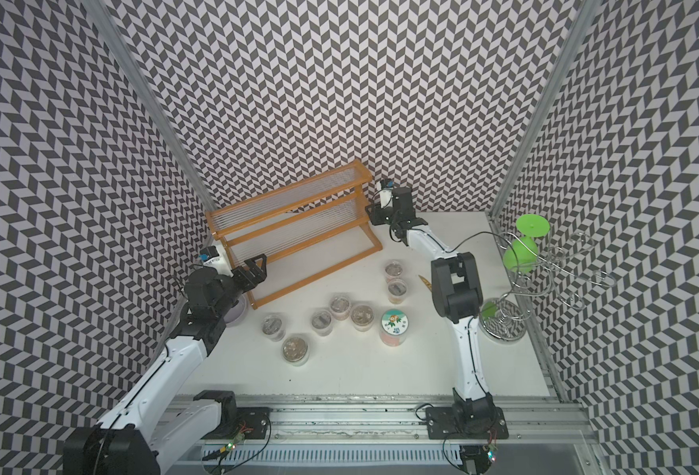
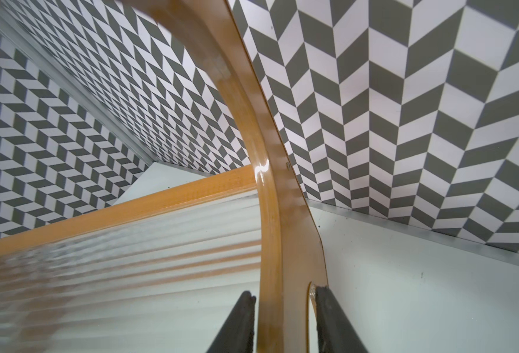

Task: Place the seed container on the shelf
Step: Adjust the shelf at the center of the board.

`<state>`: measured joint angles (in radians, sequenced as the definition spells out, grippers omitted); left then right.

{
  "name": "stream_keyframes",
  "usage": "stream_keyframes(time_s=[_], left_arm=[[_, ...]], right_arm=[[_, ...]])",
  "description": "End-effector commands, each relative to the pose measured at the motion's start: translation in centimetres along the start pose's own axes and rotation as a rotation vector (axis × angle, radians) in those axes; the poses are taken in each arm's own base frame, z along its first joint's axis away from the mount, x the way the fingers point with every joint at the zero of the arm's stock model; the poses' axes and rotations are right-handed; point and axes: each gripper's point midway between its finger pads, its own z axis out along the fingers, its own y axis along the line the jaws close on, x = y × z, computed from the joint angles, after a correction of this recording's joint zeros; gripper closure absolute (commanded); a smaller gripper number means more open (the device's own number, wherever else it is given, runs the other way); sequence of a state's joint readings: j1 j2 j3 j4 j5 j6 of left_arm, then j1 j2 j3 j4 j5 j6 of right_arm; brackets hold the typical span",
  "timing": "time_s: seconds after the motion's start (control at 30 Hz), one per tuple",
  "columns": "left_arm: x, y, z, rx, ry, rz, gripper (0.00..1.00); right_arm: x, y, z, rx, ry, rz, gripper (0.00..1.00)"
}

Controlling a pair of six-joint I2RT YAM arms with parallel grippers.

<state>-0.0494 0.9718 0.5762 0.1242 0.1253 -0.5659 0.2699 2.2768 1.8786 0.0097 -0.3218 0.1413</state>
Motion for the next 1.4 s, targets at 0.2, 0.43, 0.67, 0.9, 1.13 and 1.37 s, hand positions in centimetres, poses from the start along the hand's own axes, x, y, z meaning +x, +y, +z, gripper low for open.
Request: stream_keyframes(time_s=[0.2,0.43,0.67,0.9,1.13,1.37], left_arm=[[0.1,-0.6,-0.4,0.034,0.010,0.004,0.00],[0.5,-1.2,-0.4,0.061,0.025,-0.004,0.00],[1.5,-2.5,-0.3,0.110,0.056,0.019,0.00],[3.4,-4.8,1.6,0.178,0.137,0.052,0.00],[4.9,-5.2,4.3,0.173,0.228,0.036,0.00],[4.4,-5.3,5.6,0.154,0.231,0.028,0.00]], right_arm=[[-0.7,-1.2,-5.3,0.174,-0.023,-0.128,0.85],[1.1,-2.3,-8.9,0.268,-0.001,-0.121,0.88],[3.0,-4.0,-14.5,0.406,-0.021,-0.020,0.92],[5.2,-6.0,-18.6,0.542,-0.075,0.099,0.92],[5.8,-5.1,-18.9,0.512,-0.092,0.211,0.92],[5.3,-3.4,-16.3,0.431,-0.051,0.175,0.90]])
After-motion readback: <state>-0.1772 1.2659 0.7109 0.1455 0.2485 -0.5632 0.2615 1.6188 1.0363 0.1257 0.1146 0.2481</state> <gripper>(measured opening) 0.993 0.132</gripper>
